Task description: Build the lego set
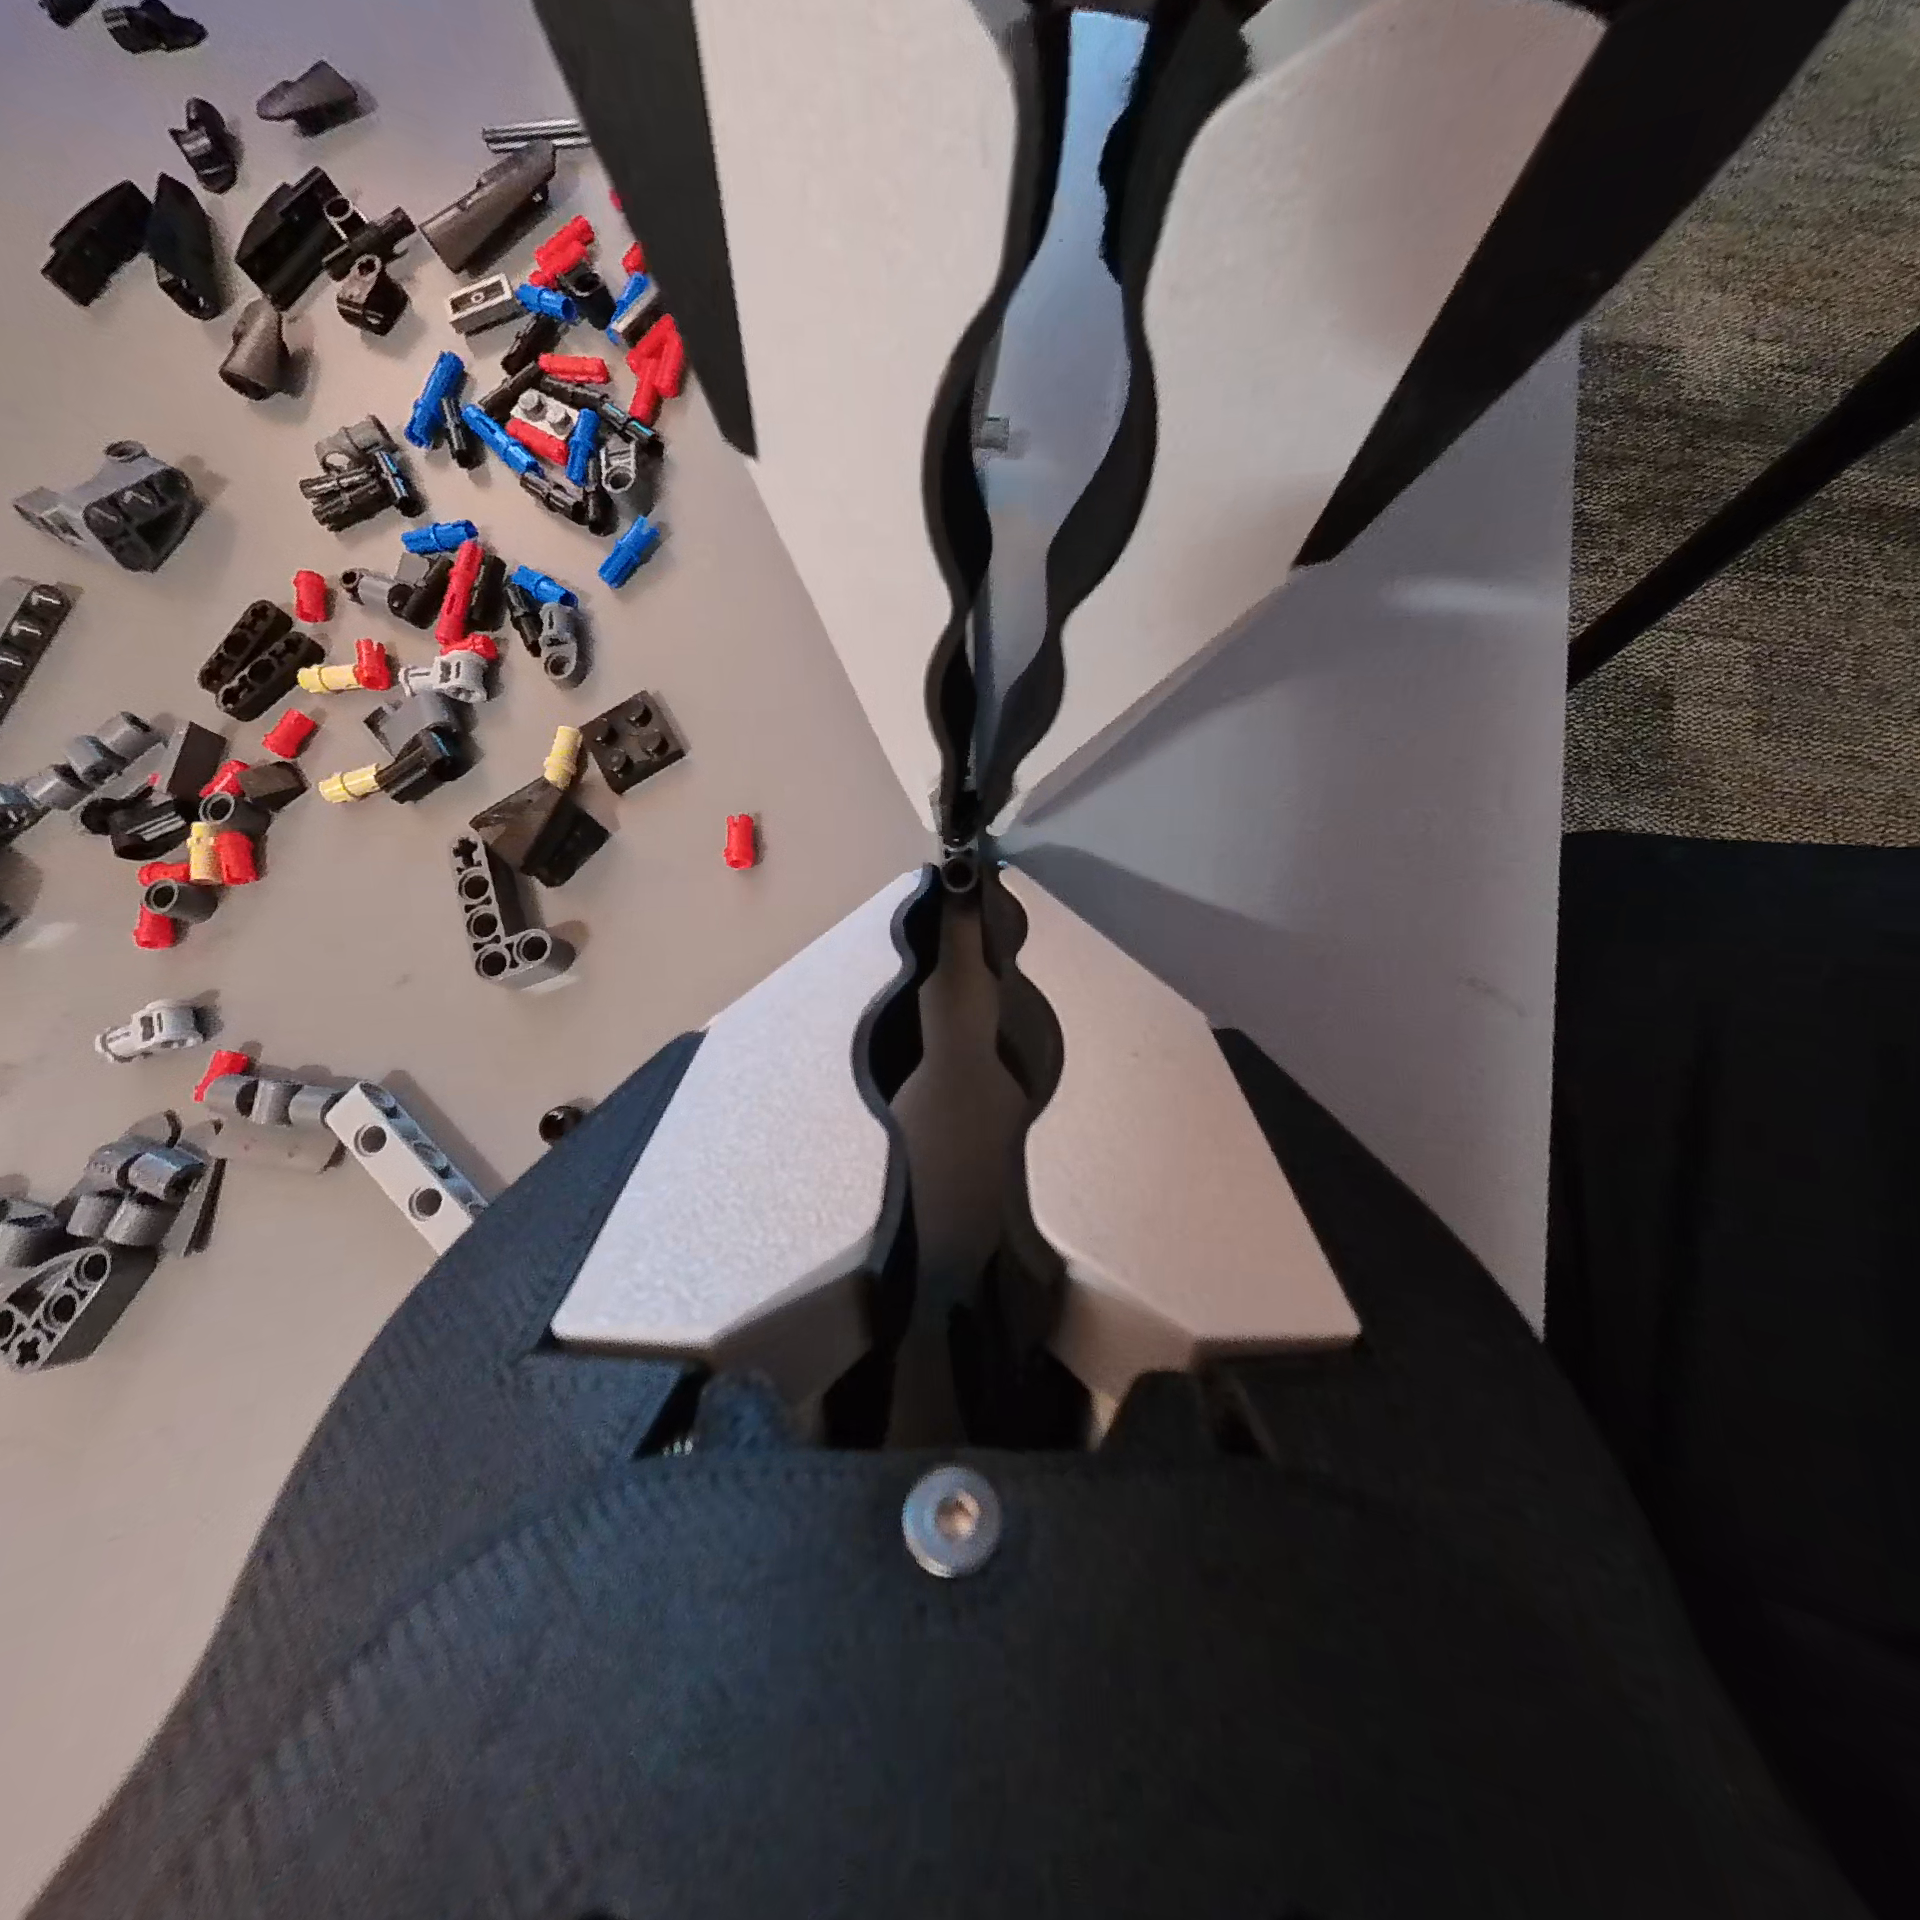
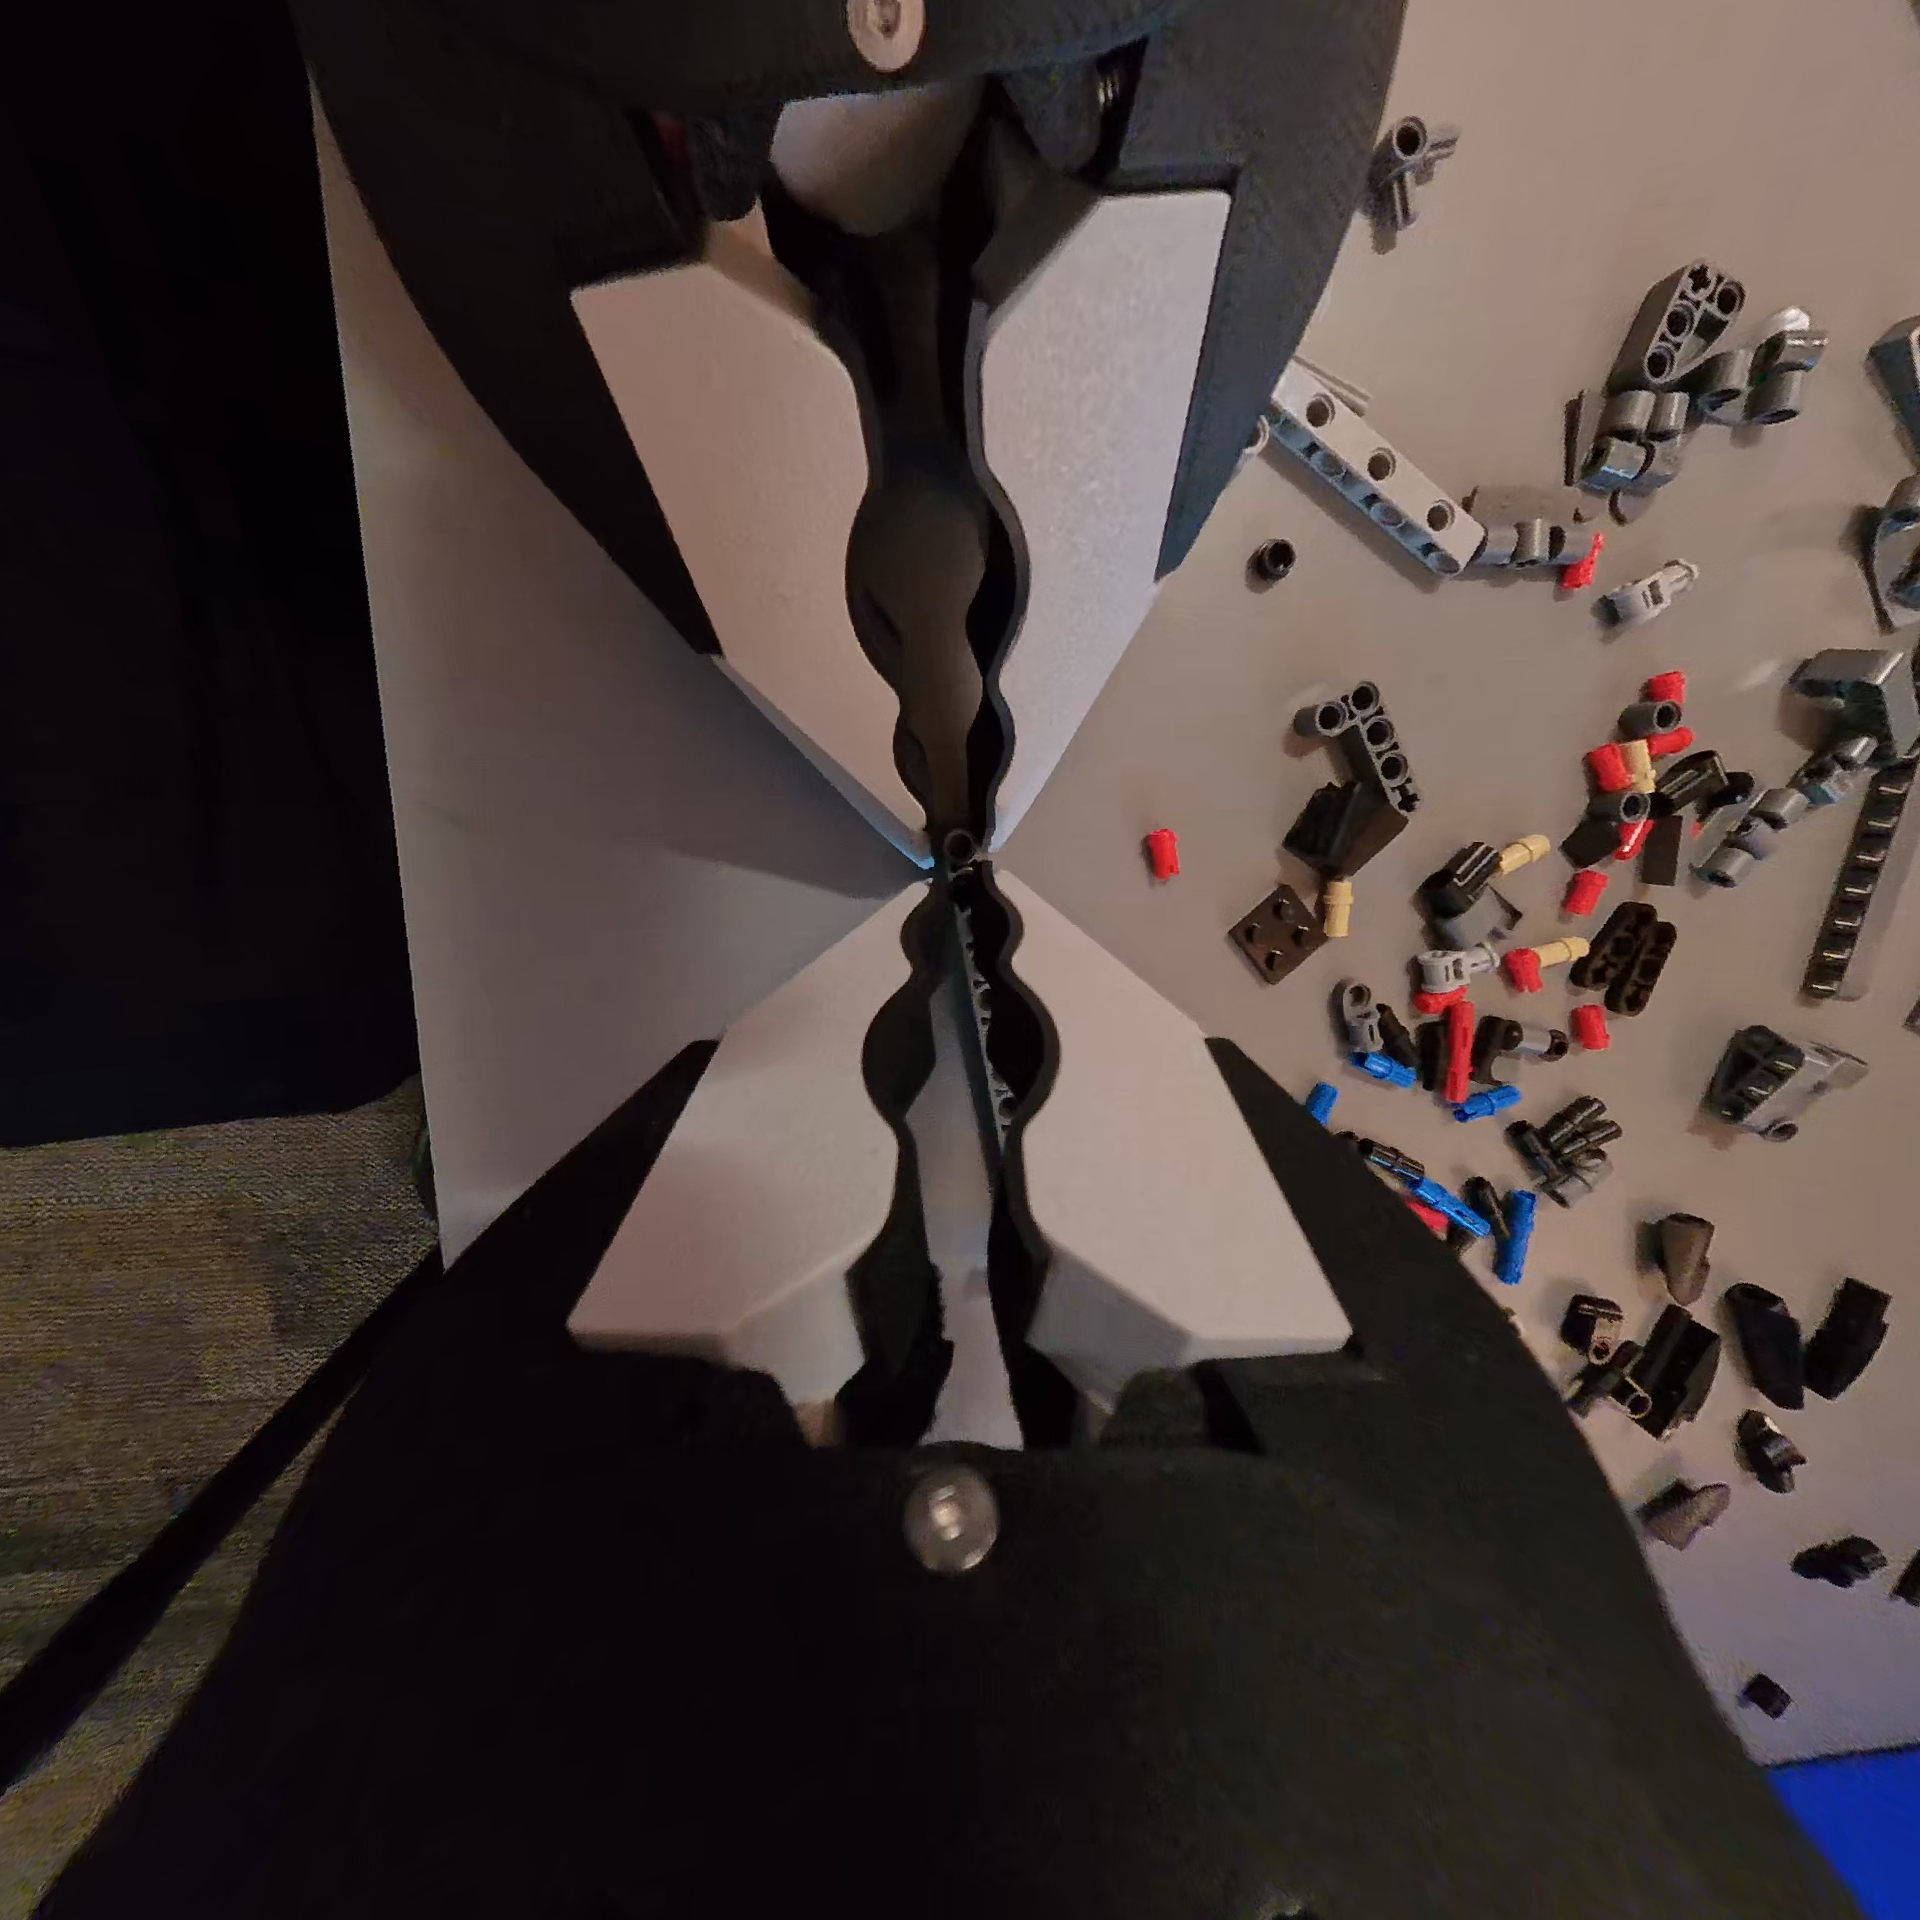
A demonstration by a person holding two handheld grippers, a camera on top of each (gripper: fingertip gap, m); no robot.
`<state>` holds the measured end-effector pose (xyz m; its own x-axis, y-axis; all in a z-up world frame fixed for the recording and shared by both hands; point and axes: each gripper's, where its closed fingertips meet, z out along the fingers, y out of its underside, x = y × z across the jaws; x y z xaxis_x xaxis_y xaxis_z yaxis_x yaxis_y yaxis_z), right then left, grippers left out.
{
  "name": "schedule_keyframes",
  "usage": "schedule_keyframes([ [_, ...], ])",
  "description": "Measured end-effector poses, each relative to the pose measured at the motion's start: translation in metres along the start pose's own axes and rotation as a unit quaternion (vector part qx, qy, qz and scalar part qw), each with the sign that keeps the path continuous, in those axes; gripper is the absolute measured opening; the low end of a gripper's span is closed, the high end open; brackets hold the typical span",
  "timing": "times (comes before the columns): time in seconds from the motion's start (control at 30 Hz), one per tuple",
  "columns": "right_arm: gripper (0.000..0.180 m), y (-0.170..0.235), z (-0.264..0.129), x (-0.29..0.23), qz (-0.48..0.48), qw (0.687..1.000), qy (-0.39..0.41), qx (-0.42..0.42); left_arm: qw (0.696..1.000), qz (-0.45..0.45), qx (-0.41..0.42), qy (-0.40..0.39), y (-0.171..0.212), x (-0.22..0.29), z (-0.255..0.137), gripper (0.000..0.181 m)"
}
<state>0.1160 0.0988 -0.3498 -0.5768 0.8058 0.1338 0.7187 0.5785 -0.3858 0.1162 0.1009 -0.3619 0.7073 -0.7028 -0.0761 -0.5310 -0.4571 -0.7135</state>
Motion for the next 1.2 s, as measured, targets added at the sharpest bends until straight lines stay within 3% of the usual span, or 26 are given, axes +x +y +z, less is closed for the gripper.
schedule_keyframes([
  [1.2,0.001,-0.0001,-0.0002,0.0013,0.072,0.994,-0.084,0.004,1.000,0.002,-0.001,0.001,0.0003,0.0000,-0.0001,0.007],
])
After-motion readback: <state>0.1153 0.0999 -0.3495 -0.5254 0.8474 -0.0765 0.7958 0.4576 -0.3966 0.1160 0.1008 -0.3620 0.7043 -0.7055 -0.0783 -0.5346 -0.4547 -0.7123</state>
